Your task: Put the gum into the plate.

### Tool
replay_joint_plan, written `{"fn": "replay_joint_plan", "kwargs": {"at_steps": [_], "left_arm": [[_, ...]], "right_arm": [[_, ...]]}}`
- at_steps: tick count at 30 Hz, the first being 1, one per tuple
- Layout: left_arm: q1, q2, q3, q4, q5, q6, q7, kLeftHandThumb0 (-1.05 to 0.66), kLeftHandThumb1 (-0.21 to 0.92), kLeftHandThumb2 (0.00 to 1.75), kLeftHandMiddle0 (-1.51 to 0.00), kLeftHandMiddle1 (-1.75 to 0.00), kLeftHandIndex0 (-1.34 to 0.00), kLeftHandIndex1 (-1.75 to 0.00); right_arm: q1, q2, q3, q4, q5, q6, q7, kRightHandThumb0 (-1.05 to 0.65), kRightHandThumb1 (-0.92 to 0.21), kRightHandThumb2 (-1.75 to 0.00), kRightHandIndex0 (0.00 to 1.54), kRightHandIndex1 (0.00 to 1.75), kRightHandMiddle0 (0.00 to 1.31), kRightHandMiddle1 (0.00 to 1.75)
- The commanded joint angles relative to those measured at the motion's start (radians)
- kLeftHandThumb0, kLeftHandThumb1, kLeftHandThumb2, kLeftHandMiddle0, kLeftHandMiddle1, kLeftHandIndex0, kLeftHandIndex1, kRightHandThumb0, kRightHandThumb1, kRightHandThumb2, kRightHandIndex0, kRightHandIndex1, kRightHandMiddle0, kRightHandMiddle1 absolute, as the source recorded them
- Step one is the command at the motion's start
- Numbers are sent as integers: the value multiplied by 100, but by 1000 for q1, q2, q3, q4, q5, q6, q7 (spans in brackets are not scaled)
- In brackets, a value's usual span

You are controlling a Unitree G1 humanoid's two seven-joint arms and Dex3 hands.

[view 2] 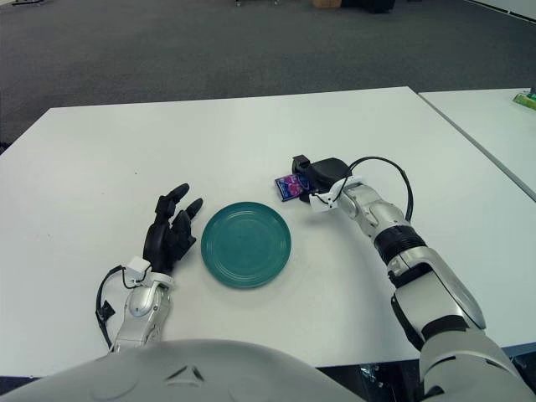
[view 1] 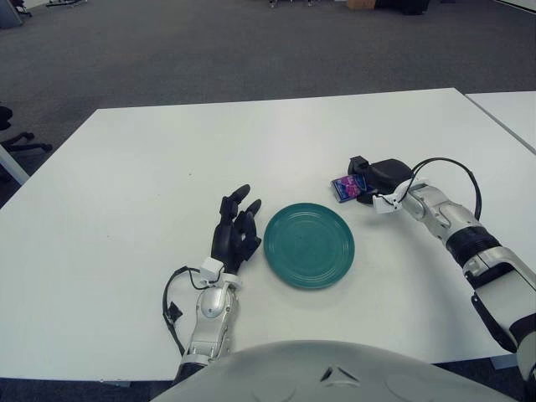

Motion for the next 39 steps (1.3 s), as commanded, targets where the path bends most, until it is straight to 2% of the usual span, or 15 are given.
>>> {"fn": "replay_joint_plan", "kwargs": {"at_steps": [1,6,8,13,16,20,24,31,39], "left_arm": [[-10,-29,12,21,-6,14,-2,-82,92,81,-46,-36,-5,-91],[-12,-27,16,26,-10,12,-7,-82,92,81,-44,-36,-4,-90],[-12,-26,17,29,-11,13,-10,-81,92,81,-44,-36,-3,-90],[-15,-23,18,31,-14,13,-15,-81,92,80,-43,-36,-3,-90],[-16,-22,20,31,-16,12,-18,-80,92,80,-43,-36,-3,-90],[-17,-22,21,28,-7,6,-17,-81,92,81,-43,-36,-3,-90],[-18,-22,20,27,-1,4,-15,-81,92,81,-44,-37,-4,-91],[-23,-21,22,33,-3,9,-20,-81,92,80,-46,-38,-5,-91],[-30,-26,25,45,1,16,-14,-80,92,83,-45,-39,-5,-90]], "right_arm": [[-70,-5,-50,-30,49,25,42,-36,-82,-66,66,175,26,175],[-126,19,-101,-20,96,42,45,-36,-83,-65,63,175,26,175],[-133,14,-140,-81,135,53,68,-36,-83,-65,62,175,26,175],[-140,-1,-214,-340,185,137,169,-36,-82,-65,61,175,26,175],[-124,7,-223,-393,185,157,182,-36,-82,-65,61,175,26,175],[-47,26,-242,-612,195,235,250,-36,-83,-65,61,175,26,175],[34,49,-236,-755,201,292,294,-36,-83,-64,61,175,26,175],[113,84,-193,-870,176,333,357,-36,-83,-65,62,175,26,175],[111,71,-117,-863,130,250,416,-36,-84,-63,62,175,25,175]]}}
